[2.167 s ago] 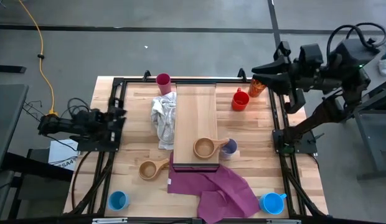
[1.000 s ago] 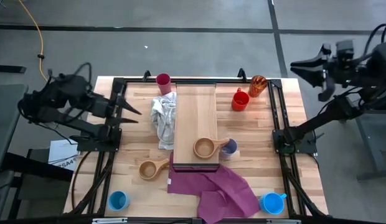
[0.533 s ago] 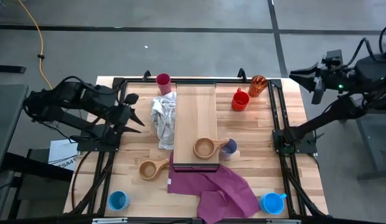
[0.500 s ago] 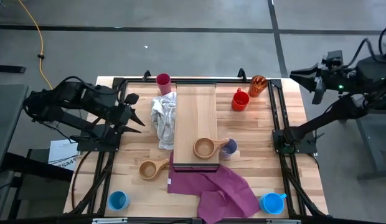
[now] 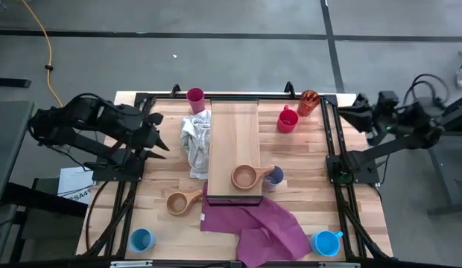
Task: Stack small to large cups/mugs on shelf
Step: Put the brown mug on the shelf
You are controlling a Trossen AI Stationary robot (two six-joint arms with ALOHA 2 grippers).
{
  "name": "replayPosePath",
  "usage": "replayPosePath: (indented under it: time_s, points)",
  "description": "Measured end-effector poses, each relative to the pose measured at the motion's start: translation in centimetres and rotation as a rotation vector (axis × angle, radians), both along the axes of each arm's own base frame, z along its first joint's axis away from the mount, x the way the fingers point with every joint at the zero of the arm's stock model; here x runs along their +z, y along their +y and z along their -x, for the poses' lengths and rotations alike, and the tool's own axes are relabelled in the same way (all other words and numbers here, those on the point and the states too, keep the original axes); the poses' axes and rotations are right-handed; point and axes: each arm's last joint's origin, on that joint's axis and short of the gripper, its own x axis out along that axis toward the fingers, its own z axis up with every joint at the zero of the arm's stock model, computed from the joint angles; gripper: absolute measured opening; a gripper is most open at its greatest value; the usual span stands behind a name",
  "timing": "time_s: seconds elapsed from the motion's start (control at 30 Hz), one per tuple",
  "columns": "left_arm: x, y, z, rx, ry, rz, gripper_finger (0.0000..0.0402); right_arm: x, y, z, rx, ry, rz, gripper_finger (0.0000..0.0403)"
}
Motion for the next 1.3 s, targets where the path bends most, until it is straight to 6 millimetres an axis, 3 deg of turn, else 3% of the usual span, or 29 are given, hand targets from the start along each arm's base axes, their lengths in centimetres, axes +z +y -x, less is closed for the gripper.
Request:
replayPosePath:
  time_s: [0.17, 0.27, 0.6, 0.8, 1.3]
  points:
    - [-1.2, 0.0, -0.3, 0.015, 0.124, 0.014, 0.0111, -2.5, 0.2, -0.5, 0.015, -0.033, -0.053, 0.0073]
    - [-2.9, -0.1, -0.9, 0.001, 0.182, 0.056, 0.0111, -3.3, 0.2, -0.8, 0.018, -0.038, -0.072, 0.0073]
    - [-9.8, -1.6, -3.1, -0.104, 0.245, 0.219, 0.0111, -3.2, 0.3, -0.8, 0.032, -0.083, -0.089, 0.0073]
    - [-13.1, -3.6, -2.7, -0.084, 0.29, 0.23, 0.0111, -3.2, 0.3, -0.9, 0.035, -0.08, -0.098, 0.0073]
    - [-14.2, -5.7, -1.5, 0.241, 0.288, 0.107, 0.011, -3.2, 0.3, -0.9, 0.033, -0.078, -0.094, 0.0073]
